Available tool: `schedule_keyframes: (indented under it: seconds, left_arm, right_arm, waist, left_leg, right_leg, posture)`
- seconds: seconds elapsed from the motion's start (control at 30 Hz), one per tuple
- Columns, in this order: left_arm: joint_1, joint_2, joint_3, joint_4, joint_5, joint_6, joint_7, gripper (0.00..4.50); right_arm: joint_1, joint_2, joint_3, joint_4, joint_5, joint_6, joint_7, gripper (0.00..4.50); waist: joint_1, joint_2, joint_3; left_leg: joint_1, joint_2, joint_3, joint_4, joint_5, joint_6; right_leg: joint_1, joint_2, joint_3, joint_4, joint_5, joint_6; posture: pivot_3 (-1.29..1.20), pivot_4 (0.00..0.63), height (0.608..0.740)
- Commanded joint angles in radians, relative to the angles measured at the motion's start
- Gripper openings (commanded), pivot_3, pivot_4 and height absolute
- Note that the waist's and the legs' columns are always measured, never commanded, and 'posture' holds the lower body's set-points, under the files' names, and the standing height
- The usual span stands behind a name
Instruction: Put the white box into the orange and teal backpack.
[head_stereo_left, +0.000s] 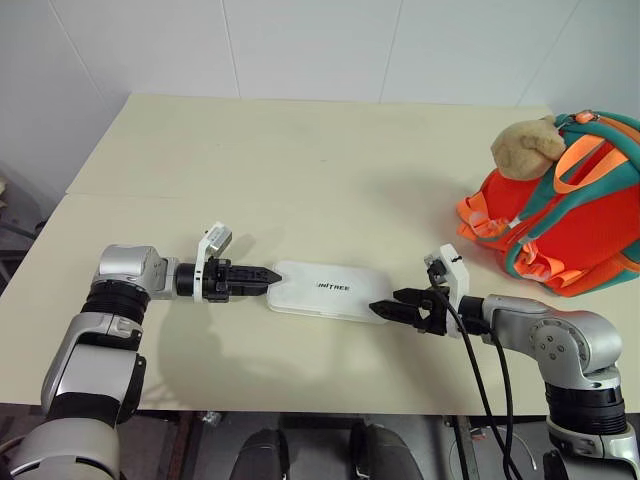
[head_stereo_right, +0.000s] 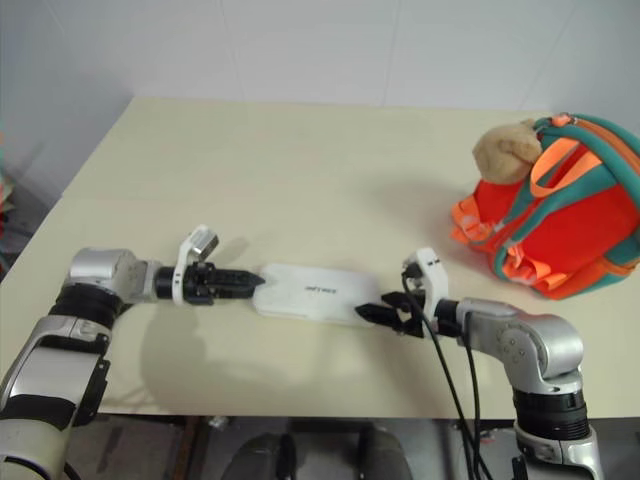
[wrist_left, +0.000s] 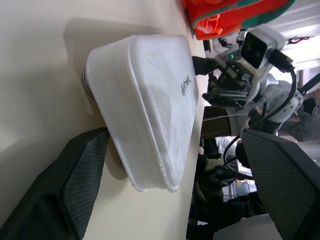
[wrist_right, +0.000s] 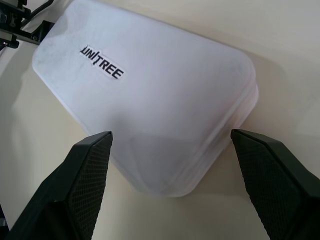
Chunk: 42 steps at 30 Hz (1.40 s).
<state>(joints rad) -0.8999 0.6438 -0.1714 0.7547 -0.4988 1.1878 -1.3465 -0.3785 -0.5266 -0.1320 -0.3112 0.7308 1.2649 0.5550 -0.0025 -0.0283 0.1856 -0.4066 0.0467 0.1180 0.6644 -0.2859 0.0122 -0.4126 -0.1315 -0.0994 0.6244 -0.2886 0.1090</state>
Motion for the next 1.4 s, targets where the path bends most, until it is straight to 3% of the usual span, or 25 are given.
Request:
schedule_keyframes:
  seconds: [0.03, 0.6, 0.9, 1.23, 1.4]
  left_arm:
    - [-0.009, -0.013, 0.008, 0.018, 0.026, -0.022, 0.008, 4.49]
    - [-0.002, -0.066, 0.050, 0.017, 0.029, -0.036, -0.008, 4.49]
    - [-0.036, -0.125, 0.131, 0.069, 0.023, -0.100, 0.027, 4.49]
    - [-0.072, -0.116, 0.097, 0.138, 0.049, -0.108, -0.106, 4.49]
    - [-0.075, -0.098, 0.024, 0.180, 0.134, -0.228, -0.178, 4.49]
  right_arm:
    - [0.004, -0.012, -0.018, -0.041, 0.019, -0.013, 0.001, 4.50]
    - [0.021, -0.029, -0.012, -0.047, 0.012, -0.034, 0.001, 4.50]
    - [0.023, -0.033, -0.001, -0.046, 0.004, -0.047, 0.002, 4.50]
    - [0.044, -0.046, -0.005, -0.065, 0.007, -0.057, 0.007, 4.50]
    - [0.046, -0.050, -0.003, -0.065, 0.008, -0.063, 0.009, 4.50]
  waist:
    - [0.001, 0.000, 0.000]
    - [0.002, 0.000, 0.000]
    - [0.001, 0.000, 0.000]
    - [0.000, 0.000, 0.000]
    - [0.000, 0.000, 0.000]
  left_leg:
    - [0.000, 0.000, 0.000, 0.000, 0.000, 0.000]
    - [0.000, 0.000, -0.001, 0.001, 0.001, 0.002]
    - [0.000, 0.000, -0.001, 0.000, 0.001, 0.002]
    - [0.000, -0.001, 0.000, 0.000, 0.001, 0.001]
    - [0.000, -0.001, 0.000, 0.000, 0.000, 0.001]
  right_leg:
    - [0.000, 0.000, 0.000, 0.000, 0.000, 0.000]
    - [0.000, -0.003, 0.000, 0.000, 0.000, 0.000]
    - [0.000, -0.002, -0.001, 0.001, 0.000, 0.000]
    - [0.000, -0.001, -0.001, 0.000, 0.000, 0.000]
    - [0.000, -0.001, -0.001, 0.000, 0.000, 0.000]
  posture:
    - [0.00, 0.150, 0.740]
    - [0.00, 0.150, 0.740]
    - [0.00, 0.150, 0.740]
    - [0.00, 0.150, 0.740]
    - [0.00, 0.150, 0.740]
